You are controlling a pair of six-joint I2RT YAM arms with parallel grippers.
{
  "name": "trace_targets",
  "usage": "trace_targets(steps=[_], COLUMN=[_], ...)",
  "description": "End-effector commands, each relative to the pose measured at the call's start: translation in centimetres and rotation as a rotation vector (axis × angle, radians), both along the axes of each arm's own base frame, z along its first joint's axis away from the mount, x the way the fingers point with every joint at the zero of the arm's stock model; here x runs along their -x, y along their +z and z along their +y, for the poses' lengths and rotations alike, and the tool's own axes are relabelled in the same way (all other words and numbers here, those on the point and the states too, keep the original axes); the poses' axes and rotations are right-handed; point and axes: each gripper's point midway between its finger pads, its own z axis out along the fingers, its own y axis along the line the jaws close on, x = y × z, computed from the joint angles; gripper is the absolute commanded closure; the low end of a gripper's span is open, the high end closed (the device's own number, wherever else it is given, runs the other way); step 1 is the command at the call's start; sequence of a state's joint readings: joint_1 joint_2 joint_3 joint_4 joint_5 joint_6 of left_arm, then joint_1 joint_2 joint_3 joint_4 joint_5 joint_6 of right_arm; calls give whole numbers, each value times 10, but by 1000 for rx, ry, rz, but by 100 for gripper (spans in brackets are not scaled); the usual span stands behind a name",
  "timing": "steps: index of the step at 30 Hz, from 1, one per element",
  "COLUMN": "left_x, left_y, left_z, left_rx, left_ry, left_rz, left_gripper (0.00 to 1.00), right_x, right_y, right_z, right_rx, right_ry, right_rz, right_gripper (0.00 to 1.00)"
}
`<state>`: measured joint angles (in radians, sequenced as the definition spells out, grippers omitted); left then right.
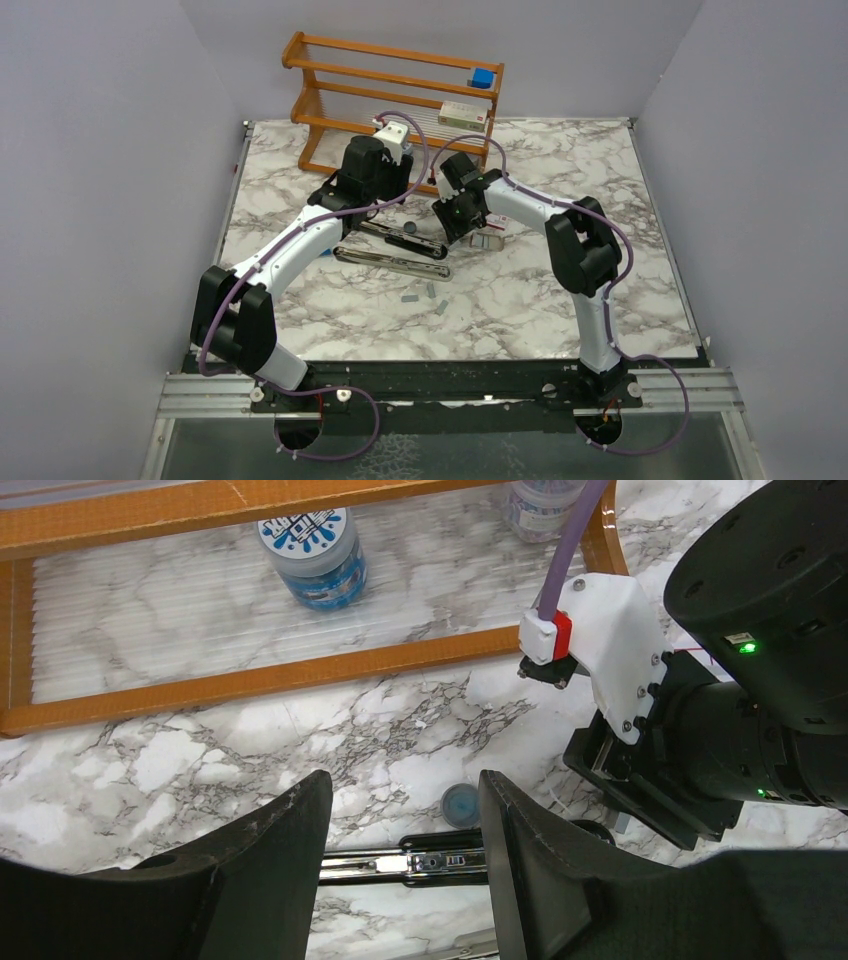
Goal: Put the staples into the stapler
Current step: Pick up the staple from the center of the board.
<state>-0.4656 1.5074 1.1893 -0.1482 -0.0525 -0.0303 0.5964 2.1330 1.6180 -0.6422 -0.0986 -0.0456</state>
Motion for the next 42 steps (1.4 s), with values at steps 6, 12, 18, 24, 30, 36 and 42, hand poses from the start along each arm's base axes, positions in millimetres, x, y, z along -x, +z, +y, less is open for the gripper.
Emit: trace_targets(steps=[6,12,18,24,30,36,42], left_x=[0,3,5,13,25,40,46], left_y=[21,25,36,48,36,31,16], left_z=[-1,1,12,32,42,46,54], left_rx=[46,51,27,8,-11,18,16], left_ry=[-4,-2,32,84,89,86,126], left_rz=[-43,-55,-96,-150,-127,-132,-115], left_gripper=[41,41,40,39,39,39,38], right_x=[-22,-31,-35,-40,-39,-34,-12], right_y=[32,50,72,107,117,126,127], right_z=[16,26,13,4,-5,-3,-2], right_rx=[-96,-149,-272,-389,-418,-408,-471], right_ry=[-56,-29,52,151,313,461,392], right_rz=[-116,-164,-249,-400,-538,-624,-535], right_gripper=[51,51,51,51,50,50,52])
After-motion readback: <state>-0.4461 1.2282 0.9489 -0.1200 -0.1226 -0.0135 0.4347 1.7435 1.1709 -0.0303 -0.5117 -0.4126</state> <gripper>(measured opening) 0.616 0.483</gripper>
